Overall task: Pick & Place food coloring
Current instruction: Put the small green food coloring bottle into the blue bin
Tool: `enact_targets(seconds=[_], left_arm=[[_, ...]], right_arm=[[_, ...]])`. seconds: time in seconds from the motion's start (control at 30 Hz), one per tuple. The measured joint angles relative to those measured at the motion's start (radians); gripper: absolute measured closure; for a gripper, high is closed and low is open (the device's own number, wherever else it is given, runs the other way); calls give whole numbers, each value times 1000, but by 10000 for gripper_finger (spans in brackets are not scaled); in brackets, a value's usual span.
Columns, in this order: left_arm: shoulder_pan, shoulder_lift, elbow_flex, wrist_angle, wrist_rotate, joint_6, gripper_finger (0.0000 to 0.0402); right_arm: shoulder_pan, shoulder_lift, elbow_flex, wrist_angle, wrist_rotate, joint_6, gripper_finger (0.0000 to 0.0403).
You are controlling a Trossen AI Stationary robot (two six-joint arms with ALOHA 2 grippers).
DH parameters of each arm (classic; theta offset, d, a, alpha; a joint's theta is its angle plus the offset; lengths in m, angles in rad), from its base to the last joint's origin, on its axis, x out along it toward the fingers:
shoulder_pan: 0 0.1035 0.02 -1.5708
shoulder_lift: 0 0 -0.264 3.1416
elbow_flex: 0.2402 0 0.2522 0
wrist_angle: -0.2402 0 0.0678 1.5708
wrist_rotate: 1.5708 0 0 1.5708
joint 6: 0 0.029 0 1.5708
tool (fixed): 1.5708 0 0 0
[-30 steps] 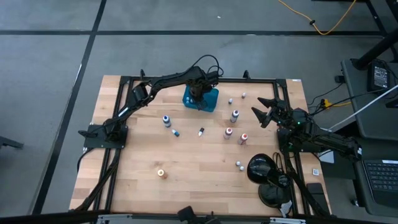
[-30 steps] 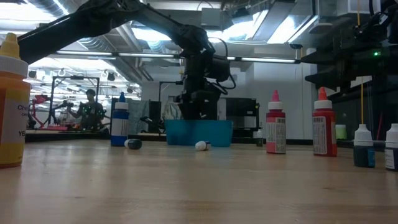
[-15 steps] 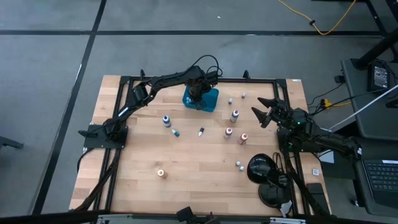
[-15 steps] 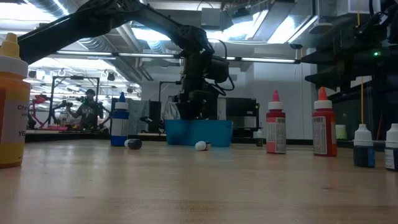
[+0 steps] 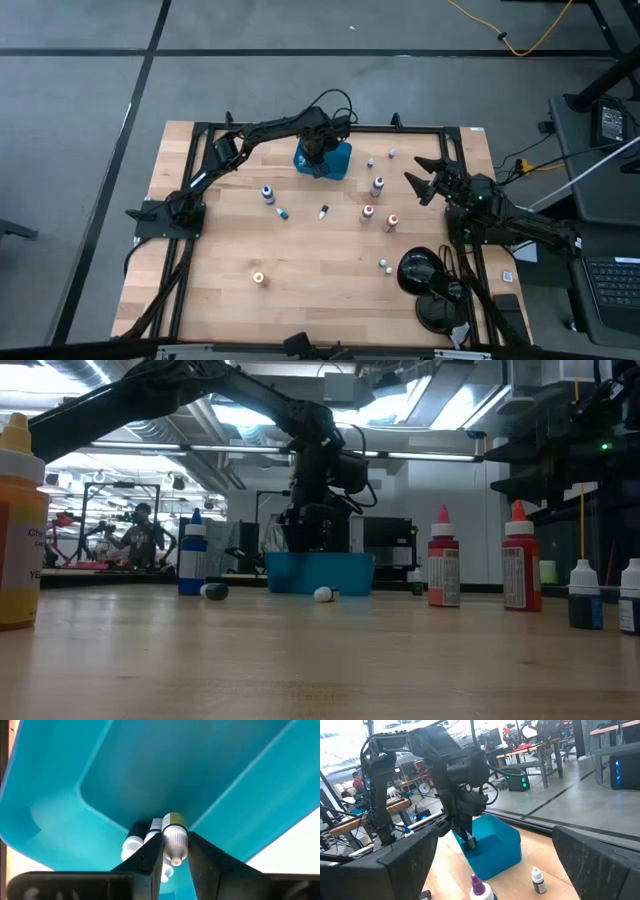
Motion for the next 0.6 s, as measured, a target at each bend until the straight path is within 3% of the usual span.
enact_targets(seconds=[0.6], left_arm=[[-6,27,-1,10,12,4,305]], right_arm=[[0,0,0,0,0,0,11]])
